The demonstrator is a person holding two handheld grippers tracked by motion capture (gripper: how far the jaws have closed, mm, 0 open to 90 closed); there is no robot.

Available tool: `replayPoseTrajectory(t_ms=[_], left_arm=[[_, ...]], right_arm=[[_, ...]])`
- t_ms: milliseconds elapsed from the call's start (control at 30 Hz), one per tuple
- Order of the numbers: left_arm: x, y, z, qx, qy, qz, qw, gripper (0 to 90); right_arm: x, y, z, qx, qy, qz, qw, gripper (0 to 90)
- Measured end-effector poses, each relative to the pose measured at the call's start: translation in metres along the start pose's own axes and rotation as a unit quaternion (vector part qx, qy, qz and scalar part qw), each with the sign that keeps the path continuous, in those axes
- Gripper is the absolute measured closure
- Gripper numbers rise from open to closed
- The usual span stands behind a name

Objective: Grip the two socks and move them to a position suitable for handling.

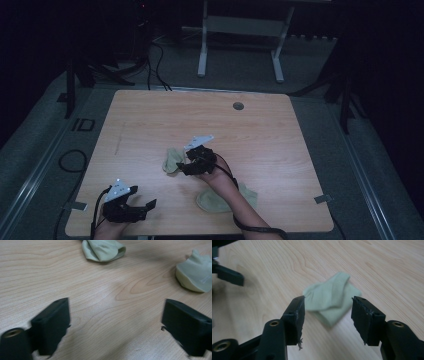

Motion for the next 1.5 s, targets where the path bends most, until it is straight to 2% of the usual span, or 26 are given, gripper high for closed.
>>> replayPoseTrajectory(t_ms=[200, 400, 533, 667, 700, 767, 800, 900, 1033, 1100, 1133, 1167, 1233, 1300, 1333, 1400, 1433, 1500], left_arm=[[0.003, -0.001, -0.003, 0.002, 0.003, -0.002, 1.0000, 7.4], [0.004, 0.000, -0.002, -0.002, 0.007, -0.004, 1.0000, 7.5], [0.006, 0.000, -0.002, -0.001, 0.010, -0.004, 0.9999, 7.5], [0.007, 0.001, -0.002, -0.005, 0.010, -0.001, 0.9999, 7.5], [0.007, 0.001, -0.002, -0.006, 0.010, 0.000, 0.9999, 7.7], [0.007, 0.001, -0.002, -0.004, 0.010, -0.001, 0.9999, 7.7], [0.006, 0.000, -0.002, -0.002, 0.008, 0.001, 1.0000, 7.7], [0.005, -0.001, -0.002, 0.001, 0.006, 0.000, 1.0000, 7.8], [0.004, -0.002, -0.003, 0.004, 0.002, -0.001, 1.0000, 7.8], [0.004, -0.003, -0.004, 0.006, 0.002, -0.001, 1.0000, 7.8], [0.004, -0.003, -0.004, 0.006, 0.002, -0.002, 1.0000, 7.8], [0.003, -0.003, -0.003, 0.005, 0.003, -0.002, 1.0000, 7.8], [0.003, -0.003, -0.003, 0.005, 0.003, -0.003, 1.0000, 7.8], [0.002, -0.003, -0.003, 0.006, 0.001, -0.002, 1.0000, 7.8], [0.002, -0.004, -0.003, 0.006, 0.001, -0.003, 1.0000, 7.8], [0.001, -0.004, -0.003, 0.004, 0.003, -0.004, 1.0000, 7.8], [0.000, -0.005, -0.003, 0.005, 0.004, -0.006, 1.0000, 7.8], [0.000, -0.005, -0.003, 0.006, 0.004, -0.006, 1.0000, 7.8]], right_arm=[[-0.001, -0.036, 0.009, 0.022, -0.005, 0.001, 0.9998, 39.9], [-0.002, -0.064, 0.007, 0.047, -0.008, -0.014, 0.9988, 39.4], [-0.001, -0.076, -0.001, 0.073, 0.004, -0.025, 0.9970, 39.1], [0.000, -0.076, -0.002, 0.067, -0.002, -0.019, 0.9976, 43.9], [0.002, -0.076, -0.003, 0.063, -0.001, -0.017, 0.9979, 52.0], [0.004, -0.075, -0.003, 0.059, 0.002, -0.008, 0.9982, 59.8], [0.005, -0.075, -0.003, 0.058, 0.004, -0.005, 0.9983, 67.4], [0.009, -0.075, -0.001, 0.061, 0.004, 0.003, 0.9981, 77.8], [0.010, -0.072, 0.001, 0.069, 0.017, -0.007, 0.9975, 79.9], [0.005, -0.061, 0.004, 0.056, 0.009, -0.007, 0.9984, 80.0], [0.005, -0.061, 0.004, 0.056, 0.009, -0.007, 0.9984, 80.0], [-0.001, -0.048, 0.007, 0.046, 0.004, -0.013, 0.9989, 80.0], [-0.003, -0.044, 0.008, 0.042, 0.004, -0.015, 0.9990, 80.0], [-0.015, -0.024, 0.011, 0.031, -0.001, -0.027, 0.9992, 79.9], [-0.015, -0.024, 0.011, 0.031, -0.001, -0.027, 0.9992, 79.9], [-0.024, -0.011, 0.011, 0.023, -0.006, -0.034, 0.9991, 79.9], [-0.033, 0.003, 0.010, 0.015, -0.013, -0.040, 0.9990, 79.9], [-0.036, 0.008, 0.009, 0.013, -0.016, -0.043, 0.9988, 79.9]])
Point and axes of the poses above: each handheld gripper's, and its own axes: y roughly backward along the jaws, z roughly out of its top, x roughly to its left, the point moved 6 cm from there along -y, roughly forward along the jaws, and after that the axes turned 1 degree about y, right-handed, at the moved point
